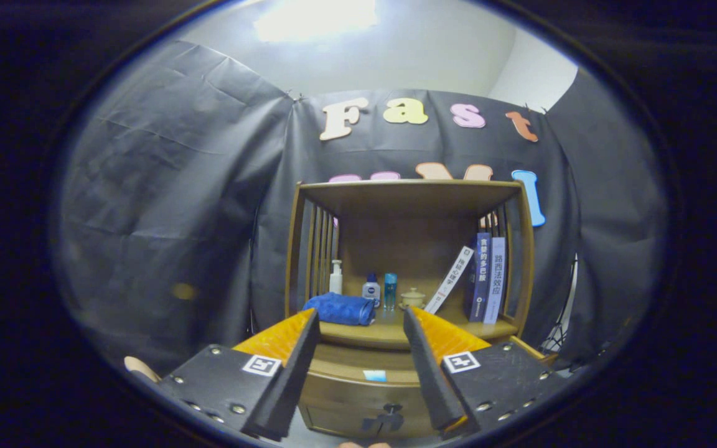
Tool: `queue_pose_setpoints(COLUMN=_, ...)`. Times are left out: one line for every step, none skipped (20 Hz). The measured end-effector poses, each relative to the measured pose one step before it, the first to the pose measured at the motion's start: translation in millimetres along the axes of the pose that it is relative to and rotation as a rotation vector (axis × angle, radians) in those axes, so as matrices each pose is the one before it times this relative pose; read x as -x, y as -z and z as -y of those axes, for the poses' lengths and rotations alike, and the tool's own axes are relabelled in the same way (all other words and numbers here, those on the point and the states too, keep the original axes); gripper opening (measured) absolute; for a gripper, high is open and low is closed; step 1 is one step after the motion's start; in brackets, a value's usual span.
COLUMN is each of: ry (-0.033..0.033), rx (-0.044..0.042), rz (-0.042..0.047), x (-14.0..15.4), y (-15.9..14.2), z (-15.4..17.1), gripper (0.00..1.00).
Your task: Pull open the drawer, take out the items inside it, and place them on the countertop above the cabinet.
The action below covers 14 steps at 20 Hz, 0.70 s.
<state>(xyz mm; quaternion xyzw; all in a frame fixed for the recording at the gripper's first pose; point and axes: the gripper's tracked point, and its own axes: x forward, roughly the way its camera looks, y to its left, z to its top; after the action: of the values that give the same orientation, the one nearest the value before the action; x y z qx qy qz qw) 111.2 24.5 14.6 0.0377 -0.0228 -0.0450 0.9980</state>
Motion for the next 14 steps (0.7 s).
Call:
queue_pose_setpoints(ry=0.00201, rx=0.00892, rz=0.00798, x=-2.18, y=-2.79, z=1.16, gripper=0.88)
queue_pose_setpoints(ry=0.00369, rx=0.00726, rz=0.00618, x=-3.91, y=-1.46, z=1.37, gripper=0.95)
queue_pose_setpoints(ry=0.00081, rx=0.00823, rz=0.00123, x=-6.36, y=-1.47, z=1.87, gripper=0.95)
queue_pose_setpoints(ry=-0.00210, rx=0.00956, rz=-0.00546, x=-6.04, y=1.19, z=0.67, gripper=0.95)
queue_pose_setpoints(ry=-0.00662, rx=0.01023, rz=-0.01720, x=-9.67, y=2.90, z=1.10, gripper=0.95)
queue_pose_setpoints(ry=-0.00908, rx=0.00716, rz=-0.01902, x=-10.13, y=4.01, z=0.79, gripper=0.95)
queue_pose_setpoints(ry=-0.01111, rx=0.00498, rz=-0.02641, x=-12.14, y=4.25, z=0.39, gripper=0.95)
queue_pose_setpoints(ry=-0.01793, rx=0.00310, rz=-0.04689, x=-14.38, y=9.19, z=-0.13, gripper=0.95)
queue_pose_setpoints(ry=-0.02100, rx=-0.00315, rz=-0.05706, x=-13.41, y=10.51, z=-0.49, gripper=0.95)
queue_pose_setpoints(ry=-0.01993, rx=-0.00258, rz=-0.06875, x=-14.77, y=10.91, z=-0.29, gripper=0.95)
queue_pose_setpoints(ry=-0.01128, rx=-0.00165, rz=-0.07397, x=-14.89, y=12.85, z=1.25, gripper=0.95)
queue_pose_setpoints(ry=-0.01992, rx=0.00677, rz=-0.08567, x=-16.35, y=14.48, z=1.39, gripper=0.95)
queue_pose_setpoints(ry=-0.01942, rx=0.01639, rz=-0.07372, x=-15.31, y=11.39, z=1.34, gripper=0.95)
queue_pose_setpoints(ry=-0.02247, rx=0.02435, rz=-0.08305, x=-16.59, y=12.97, z=1.14, gripper=0.95)
